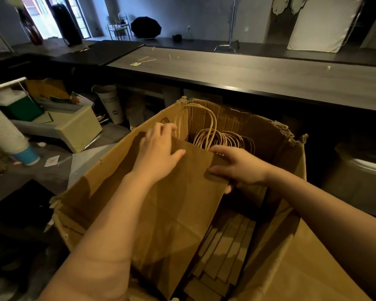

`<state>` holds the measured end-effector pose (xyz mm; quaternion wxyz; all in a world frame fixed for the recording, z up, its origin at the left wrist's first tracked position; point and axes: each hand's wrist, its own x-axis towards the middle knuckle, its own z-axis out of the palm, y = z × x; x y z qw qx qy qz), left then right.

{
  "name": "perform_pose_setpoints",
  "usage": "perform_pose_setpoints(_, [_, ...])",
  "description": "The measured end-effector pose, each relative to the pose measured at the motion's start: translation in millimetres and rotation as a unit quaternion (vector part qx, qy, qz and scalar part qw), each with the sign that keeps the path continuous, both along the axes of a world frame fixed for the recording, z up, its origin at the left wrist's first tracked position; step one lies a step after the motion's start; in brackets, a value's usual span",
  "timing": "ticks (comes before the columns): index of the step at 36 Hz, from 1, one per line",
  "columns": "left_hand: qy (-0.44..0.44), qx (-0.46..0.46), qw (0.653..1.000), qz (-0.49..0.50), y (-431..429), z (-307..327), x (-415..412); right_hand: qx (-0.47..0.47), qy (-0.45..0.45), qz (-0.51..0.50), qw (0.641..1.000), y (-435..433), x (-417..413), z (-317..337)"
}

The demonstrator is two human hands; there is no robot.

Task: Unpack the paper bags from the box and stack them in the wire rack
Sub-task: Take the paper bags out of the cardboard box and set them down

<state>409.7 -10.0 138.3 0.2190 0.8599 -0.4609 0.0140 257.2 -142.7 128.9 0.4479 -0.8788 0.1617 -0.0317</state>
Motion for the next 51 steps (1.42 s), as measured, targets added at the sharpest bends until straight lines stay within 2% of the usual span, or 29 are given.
perform_pose_setpoints(6, [0.090,0.095,0.988,0.085,6.3,-3.4,9.7,0.119,-0.066,-0.056,0.989,-2.2,-5.6,9.7])
perform_pose_setpoints(9, [0.132,0.137,0.976,0.110,9.5,-3.8,14.3,0.144,-0.120,-0.095,0.978,-2.3,-9.2,15.6])
perform_pose_setpoints(14, [0.185,0.089,0.970,0.129,18.3,3.3,15.5,0.224,-0.210,-0.214,0.927,-6.5,-17.5,23.7])
perform_pose_setpoints(20, [0.231,0.041,0.970,0.065,18.4,18.3,-0.4,0.362,-0.252,-0.350,0.827,-16.9,-33.8,33.5])
perform_pose_setpoints(24, [0.272,0.021,0.961,0.041,7.9,28.8,-24.1,0.386,-0.276,-0.365,0.801,-27.8,-55.0,42.8])
perform_pose_setpoints(30, [0.357,-0.011,0.932,-0.062,-4.1,48.1,-62.0,0.396,-0.327,-0.383,0.768,-49.8,-99.0,62.5])
perform_pose_setpoints(32, [0.354,-0.015,0.930,-0.098,-10.0,55.1,-78.2,0.373,-0.344,-0.391,0.768,-55.5,-116.0,69.5])
perform_pose_setpoints(33, [0.346,-0.015,0.930,-0.120,-12.7,58.4,-87.3,0.343,-0.344,-0.398,0.778,-57.5,-124.2,71.8])
perform_pose_setpoints(36, [0.297,-0.002,0.939,-0.176,-23.7,63.5,-114.2,0.199,-0.332,-0.435,0.813,-61.1,-150.0,73.8])
perform_pose_setpoints(40, [0.236,0.043,0.946,-0.217,-38.1,62.7,-151.7,0.077,-0.315,-0.468,0.822,-67.7,-179.1,71.1])
perform_pose_setpoints(45, [0.215,0.100,0.938,-0.253,-60.1,51.0,-196.9,-0.046,-0.275,-0.493,0.824,-80.4,-220.2,56.4])
perform_pose_setpoints(51, [0.212,0.189,0.930,-0.234,-76.5,23.1,-237.3,-0.100,-0.183,-0.493,0.845,-86.1,-251.5,11.3])
